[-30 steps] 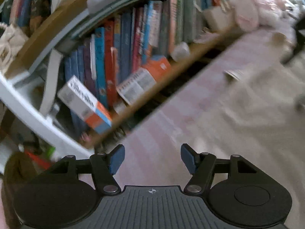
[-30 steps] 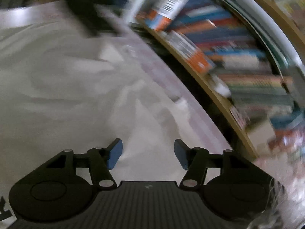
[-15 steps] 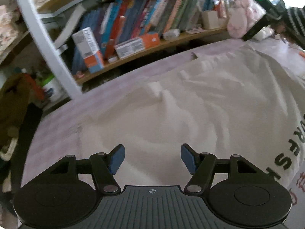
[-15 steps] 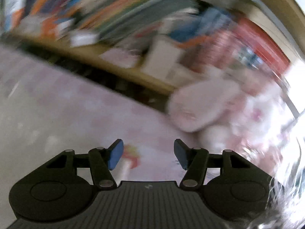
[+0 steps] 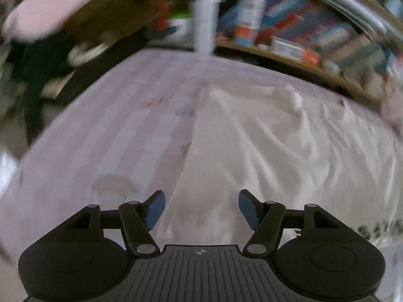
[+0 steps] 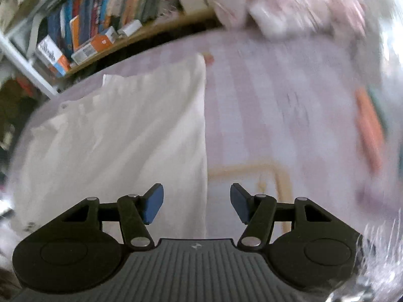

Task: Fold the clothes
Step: 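Close both grippers on the edge of the folded shirt, then open the right gripper while the left gripper keeps holding the shirt edge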

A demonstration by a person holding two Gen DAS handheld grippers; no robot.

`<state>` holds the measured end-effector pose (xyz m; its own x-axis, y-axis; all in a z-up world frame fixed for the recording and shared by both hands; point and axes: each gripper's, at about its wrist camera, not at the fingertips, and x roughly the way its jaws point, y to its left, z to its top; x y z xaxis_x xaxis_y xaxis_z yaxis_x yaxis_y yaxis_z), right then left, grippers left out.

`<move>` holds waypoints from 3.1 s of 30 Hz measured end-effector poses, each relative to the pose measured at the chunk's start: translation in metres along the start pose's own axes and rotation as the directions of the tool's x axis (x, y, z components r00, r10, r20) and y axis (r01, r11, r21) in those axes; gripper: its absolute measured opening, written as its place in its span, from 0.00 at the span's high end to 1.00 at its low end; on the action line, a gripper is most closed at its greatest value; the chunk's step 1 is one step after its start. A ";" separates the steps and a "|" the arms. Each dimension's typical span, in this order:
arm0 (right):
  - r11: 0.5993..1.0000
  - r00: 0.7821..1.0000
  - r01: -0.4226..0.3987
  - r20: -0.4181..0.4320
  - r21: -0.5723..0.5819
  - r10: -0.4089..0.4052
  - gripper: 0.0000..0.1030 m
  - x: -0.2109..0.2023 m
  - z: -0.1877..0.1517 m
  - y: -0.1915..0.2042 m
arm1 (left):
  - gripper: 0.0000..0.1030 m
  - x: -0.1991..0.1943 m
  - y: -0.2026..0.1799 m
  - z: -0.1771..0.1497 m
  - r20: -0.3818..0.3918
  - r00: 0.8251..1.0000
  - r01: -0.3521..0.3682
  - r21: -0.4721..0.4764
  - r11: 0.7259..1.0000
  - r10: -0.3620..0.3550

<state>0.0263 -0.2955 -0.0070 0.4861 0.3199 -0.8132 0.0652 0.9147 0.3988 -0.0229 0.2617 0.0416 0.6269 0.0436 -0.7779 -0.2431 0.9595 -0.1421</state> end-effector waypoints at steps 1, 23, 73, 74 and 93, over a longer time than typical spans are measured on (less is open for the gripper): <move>0.998 1.000 -0.028 -0.010 0.056 0.029 0.46 -0.005 -0.008 -0.006 | 0.36 -0.003 0.008 -0.003 -0.007 1.000 0.005 -0.069 0.998 -0.006; 0.793 0.965 -0.220 0.005 0.569 0.264 0.63 -0.003 -0.046 -0.050 | 0.68 0.025 0.085 -0.054 0.160 0.976 0.210 -0.882 0.421 -0.149; 0.887 0.998 0.028 0.064 -0.461 0.002 0.60 0.029 -0.050 0.077 | 0.71 0.016 0.063 -0.061 0.163 0.969 0.242 -0.794 0.558 -0.187; 0.874 0.998 0.030 0.070 -0.485 0.004 0.55 0.030 -0.054 0.080 | 0.85 0.018 0.060 -0.059 0.141 0.974 0.220 -0.782 0.583 -0.178; 0.786 0.998 0.050 0.067 -0.617 -0.011 0.40 0.034 -0.069 0.089 | 0.83 0.018 0.067 -0.060 0.140 0.973 0.228 -0.734 0.640 -0.185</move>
<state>-0.0117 -0.1865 -0.0280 0.5422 0.2927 -0.7876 -0.4620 0.8868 0.0115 -0.0722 0.3097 -0.0190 0.7586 -0.0964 -0.6444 -0.5559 0.4202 -0.7173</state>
